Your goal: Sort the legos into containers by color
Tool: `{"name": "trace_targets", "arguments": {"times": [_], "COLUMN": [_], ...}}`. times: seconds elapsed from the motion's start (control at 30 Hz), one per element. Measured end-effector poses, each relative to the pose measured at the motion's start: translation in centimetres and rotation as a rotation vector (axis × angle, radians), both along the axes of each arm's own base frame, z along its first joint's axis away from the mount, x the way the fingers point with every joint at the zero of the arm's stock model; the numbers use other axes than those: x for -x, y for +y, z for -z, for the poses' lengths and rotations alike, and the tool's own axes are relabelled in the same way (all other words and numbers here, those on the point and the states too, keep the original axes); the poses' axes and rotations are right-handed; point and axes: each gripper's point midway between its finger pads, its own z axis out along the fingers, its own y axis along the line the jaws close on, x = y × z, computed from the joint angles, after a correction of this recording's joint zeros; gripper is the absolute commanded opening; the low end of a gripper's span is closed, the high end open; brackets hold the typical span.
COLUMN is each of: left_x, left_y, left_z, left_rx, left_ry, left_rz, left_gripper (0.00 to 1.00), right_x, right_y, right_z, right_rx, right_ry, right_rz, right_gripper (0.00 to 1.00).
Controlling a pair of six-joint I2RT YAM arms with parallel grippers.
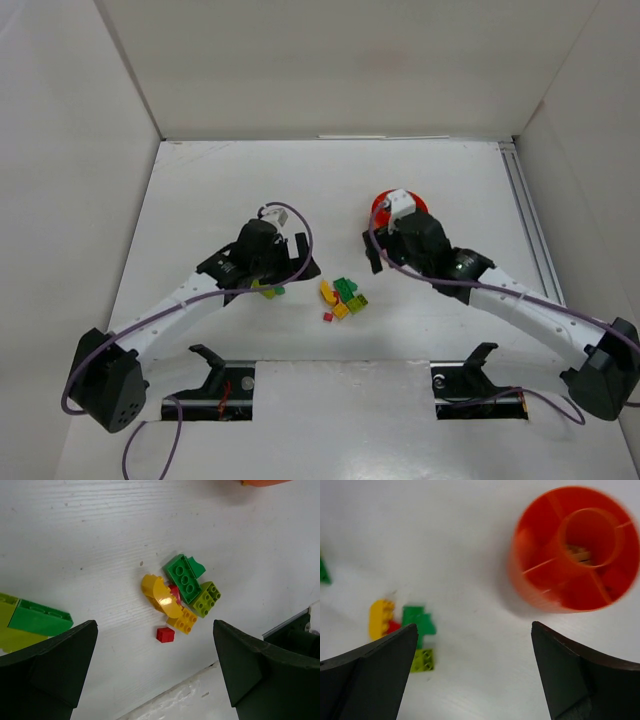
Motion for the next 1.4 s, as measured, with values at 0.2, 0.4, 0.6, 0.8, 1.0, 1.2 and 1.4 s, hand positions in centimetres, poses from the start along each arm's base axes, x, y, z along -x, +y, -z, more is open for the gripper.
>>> {"name": "trace_targets", "arguments": {"times": [0.2, 0.4, 0.6, 0.8, 1.0, 1.2, 1.4], "left_x": [1.7, 2.5, 3.6, 4.4, 5.0, 5.5, 4.9], "left_y": [2.0, 4.8, 6.1, 7.2, 8.3, 9.0, 8.8], "left_z": [-0.9, -1.4, -0.8, -1.6, -0.9, -0.4, -1.4], "left_rx": [0.037, 0.026, 0.011, 0.025, -0.024, -0.056, -0.037], "left_ry": [-0.01, 0.017, 0.058, 0.034, 0.05, 0.068, 0.041], "left_rz": [-0.098, -0.276, -0.342, -0.367, -0.391, -0.403, -0.416], "left_gripper": [1.0, 1.0, 1.0, 1.0, 1.0, 1.0, 1.0], "right_x": [6.7, 9.2, 11.2, 14.0, 13.3, 12.7, 12.6], "right_y": [6.9, 10.6, 14.4, 16.7, 16.7, 16.5, 16.1], "right_z": [4.3, 8.8, 10.6, 11.1, 13.7, 15.4, 15.9], "right_rx": [0.066, 0.169, 0.239, 0.272, 0.34, 0.399, 0.426], "right_ry": [0.075, 0.162, 0.177, 0.145, 0.173, 0.183, 0.187], "right_rz": [-0.29, -0.417, -0.536, -0.656, -0.646, -0.613, -0.605], "right_gripper": [0.97, 0.87, 0.67, 0.51, 0.51, 0.52, 0.48]}}
